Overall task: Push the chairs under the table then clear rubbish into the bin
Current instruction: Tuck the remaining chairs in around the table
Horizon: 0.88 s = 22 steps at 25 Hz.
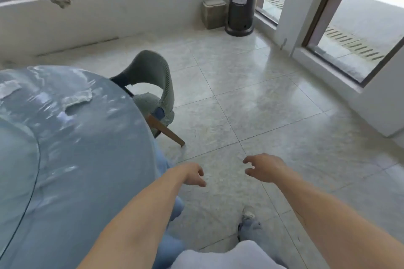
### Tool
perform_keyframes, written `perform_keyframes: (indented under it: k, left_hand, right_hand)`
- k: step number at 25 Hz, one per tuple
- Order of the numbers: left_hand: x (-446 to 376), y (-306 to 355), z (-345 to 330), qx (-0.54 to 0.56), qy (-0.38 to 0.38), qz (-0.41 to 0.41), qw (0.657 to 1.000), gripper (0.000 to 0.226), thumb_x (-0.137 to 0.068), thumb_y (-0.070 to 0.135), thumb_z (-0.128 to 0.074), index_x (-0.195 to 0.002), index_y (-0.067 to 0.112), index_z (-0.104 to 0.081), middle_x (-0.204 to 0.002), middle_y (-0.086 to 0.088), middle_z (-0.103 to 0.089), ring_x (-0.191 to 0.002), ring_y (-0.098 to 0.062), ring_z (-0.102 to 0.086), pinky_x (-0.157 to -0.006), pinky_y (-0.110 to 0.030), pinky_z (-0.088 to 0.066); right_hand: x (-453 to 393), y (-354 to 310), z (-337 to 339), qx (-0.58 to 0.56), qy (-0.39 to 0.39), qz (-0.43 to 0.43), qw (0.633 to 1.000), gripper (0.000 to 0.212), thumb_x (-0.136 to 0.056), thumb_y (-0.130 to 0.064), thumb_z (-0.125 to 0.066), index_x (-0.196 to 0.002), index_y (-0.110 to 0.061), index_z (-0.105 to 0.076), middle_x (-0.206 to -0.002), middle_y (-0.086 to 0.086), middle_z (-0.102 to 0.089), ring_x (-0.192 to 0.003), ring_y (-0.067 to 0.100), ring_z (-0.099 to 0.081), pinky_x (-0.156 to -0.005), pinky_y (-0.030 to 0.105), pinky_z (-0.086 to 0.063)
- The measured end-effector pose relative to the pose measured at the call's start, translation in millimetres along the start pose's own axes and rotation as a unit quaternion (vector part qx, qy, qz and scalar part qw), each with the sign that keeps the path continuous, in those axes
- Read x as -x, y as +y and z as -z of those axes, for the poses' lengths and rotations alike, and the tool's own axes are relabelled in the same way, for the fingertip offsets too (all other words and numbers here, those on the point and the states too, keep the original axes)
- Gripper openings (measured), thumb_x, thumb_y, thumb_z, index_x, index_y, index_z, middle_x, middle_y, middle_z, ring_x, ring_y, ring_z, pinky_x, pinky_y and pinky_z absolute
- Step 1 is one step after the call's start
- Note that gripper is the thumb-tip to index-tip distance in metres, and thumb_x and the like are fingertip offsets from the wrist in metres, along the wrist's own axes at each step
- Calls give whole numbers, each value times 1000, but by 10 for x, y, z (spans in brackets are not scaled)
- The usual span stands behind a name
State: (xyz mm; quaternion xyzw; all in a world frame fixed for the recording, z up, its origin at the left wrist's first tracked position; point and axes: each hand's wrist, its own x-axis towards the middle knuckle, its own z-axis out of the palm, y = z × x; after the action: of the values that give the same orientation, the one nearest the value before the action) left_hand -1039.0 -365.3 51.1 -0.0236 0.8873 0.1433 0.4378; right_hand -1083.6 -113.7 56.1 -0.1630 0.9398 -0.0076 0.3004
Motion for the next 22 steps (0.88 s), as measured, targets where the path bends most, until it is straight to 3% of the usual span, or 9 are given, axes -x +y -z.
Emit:
perform_keyframes:
  k: [5,10,18,22]
  left_hand:
    - [-636,534,994,43,24,17,999,58,-91,46,-63,-141,19,-51,-141,-5,-53,-127,-25,-52,-101,-35,-42]
    - [-1102,663,1692,82,74,40,993,53,-89,46,-62,-135,21,-57,-136,-3,-58,-121,-23,-56,-102,-39,-46]
    - [-2083,11,2926,123,90,70,986,55,-88,45,-63,-136,21,-56,-138,-2,-55,-116,-22,-60,-100,-38,-49]
    - [-2453,-529,3796,149,105,87,979,55,-90,47,-61,-138,20,-54,-140,-2,-54,-124,-22,-53,-104,-37,-44]
  right_hand:
    - [-850,699,1044,39,20,27,999,45,-95,-48,-48,-139,-38,-46,-134,-1,-59,-118,21,-58,-89,36,-49]
    - [-1652,948,1798,56,18,55,997,46,-95,-49,-50,-139,-38,-47,-131,-1,-60,-117,22,-58,-89,36,-47]
    - [-3344,514,2760,100,4,120,988,46,-95,-49,-51,-139,-38,-46,-133,-2,-59,-118,21,-58,-93,36,-49]
    - [-4258,30,3466,130,-1,142,981,46,-95,-49,-51,-139,-40,-46,-133,-4,-59,-119,19,-57,-91,35,-47]
